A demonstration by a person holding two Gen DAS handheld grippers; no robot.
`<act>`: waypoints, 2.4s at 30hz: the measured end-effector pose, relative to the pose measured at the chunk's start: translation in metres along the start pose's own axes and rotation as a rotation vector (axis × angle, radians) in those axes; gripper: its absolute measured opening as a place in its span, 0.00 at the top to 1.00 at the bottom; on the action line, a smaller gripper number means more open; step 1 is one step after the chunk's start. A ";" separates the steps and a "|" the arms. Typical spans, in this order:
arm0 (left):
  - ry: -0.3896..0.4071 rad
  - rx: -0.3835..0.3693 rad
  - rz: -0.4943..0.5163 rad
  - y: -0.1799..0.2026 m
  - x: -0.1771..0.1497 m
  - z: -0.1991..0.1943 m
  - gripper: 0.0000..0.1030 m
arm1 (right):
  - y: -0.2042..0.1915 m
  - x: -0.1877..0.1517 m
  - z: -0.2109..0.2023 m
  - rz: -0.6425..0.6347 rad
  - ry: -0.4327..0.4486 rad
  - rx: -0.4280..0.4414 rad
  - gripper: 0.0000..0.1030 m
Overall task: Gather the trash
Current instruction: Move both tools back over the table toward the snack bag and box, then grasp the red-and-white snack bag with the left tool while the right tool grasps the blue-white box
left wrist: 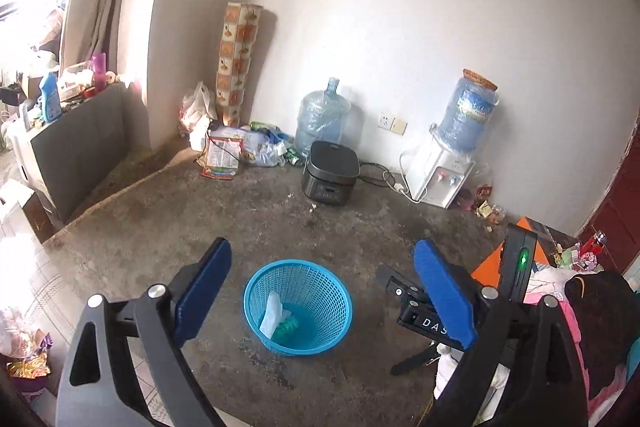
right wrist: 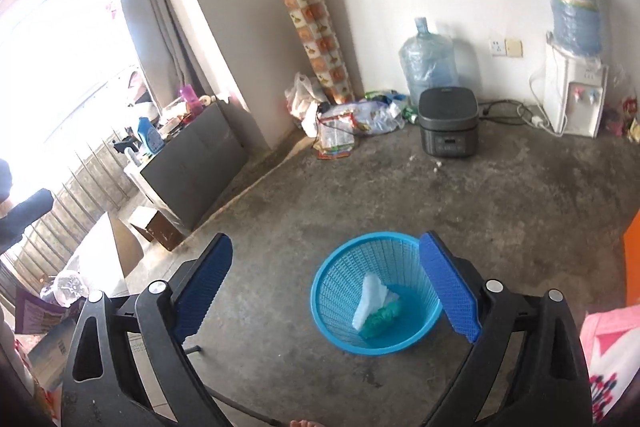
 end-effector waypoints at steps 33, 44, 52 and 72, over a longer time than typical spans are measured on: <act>0.225 0.731 -0.412 -0.228 -0.231 -0.337 0.05 | -0.255 -0.062 -0.029 -0.284 -0.199 0.586 0.10; 0.185 0.735 -0.381 -0.240 -0.234 -0.312 0.13 | -0.265 -0.105 0.002 -0.073 -0.470 0.646 0.25; 0.152 0.830 -0.339 -0.249 -0.235 -0.297 0.25 | -0.269 -0.116 0.015 -0.025 -0.555 0.644 0.27; -0.076 0.957 -0.479 -0.312 -0.276 -0.255 0.74 | -0.273 -0.160 0.057 0.421 -0.824 0.773 0.33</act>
Point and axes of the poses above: each gripper's, at about its wrist camera, not at the fingertips, and z roughly the way its jaws point, y to its right, x to its top, the point moved 3 cm from there along z, roughly the way its jaws point, and after that the axes turned 15 degrees about x, right-handed, at the moved point
